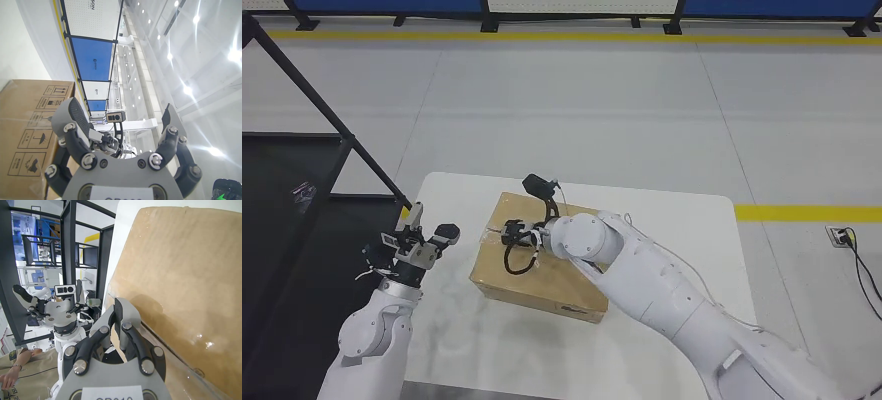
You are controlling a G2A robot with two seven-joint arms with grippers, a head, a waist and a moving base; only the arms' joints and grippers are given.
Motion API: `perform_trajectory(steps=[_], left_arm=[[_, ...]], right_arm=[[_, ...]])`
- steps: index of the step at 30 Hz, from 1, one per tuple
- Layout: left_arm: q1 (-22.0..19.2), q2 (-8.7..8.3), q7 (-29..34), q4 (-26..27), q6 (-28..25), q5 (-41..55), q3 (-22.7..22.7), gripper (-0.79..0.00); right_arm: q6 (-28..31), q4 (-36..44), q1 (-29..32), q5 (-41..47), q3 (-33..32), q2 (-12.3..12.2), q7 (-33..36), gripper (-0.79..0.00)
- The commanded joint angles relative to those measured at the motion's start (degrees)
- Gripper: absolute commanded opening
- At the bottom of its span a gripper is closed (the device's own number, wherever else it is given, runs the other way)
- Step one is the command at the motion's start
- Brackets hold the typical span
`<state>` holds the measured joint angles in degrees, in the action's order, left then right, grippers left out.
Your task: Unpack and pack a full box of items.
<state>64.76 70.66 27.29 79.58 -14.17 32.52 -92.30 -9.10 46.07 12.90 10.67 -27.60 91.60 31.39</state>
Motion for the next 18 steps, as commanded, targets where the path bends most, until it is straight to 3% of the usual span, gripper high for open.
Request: perform_trajectory(steps=[1,9,18], left_arm=[[-0.01,-0.03,0.09,-0.09,0.1,0.07,-0.05,0.0],[-0.3,-0.13,0.57,-0.21,0.45,0.18,-0.1,0.0],[-1.1,-0.11,0.93,-0.46,0.71,-0.14,0.91,0.0]], right_arm=[[-0.43,-1.04,-0.43,-0.38,0.29,0.63,0.75,-0.785],[-0.39,-3.76,-1.02,-2.49,-0.62,1.41,4.09,-0.785],[0.99,-2.27,0.04,-4.41,-4.88,-0.85,10.81,-0.785]])
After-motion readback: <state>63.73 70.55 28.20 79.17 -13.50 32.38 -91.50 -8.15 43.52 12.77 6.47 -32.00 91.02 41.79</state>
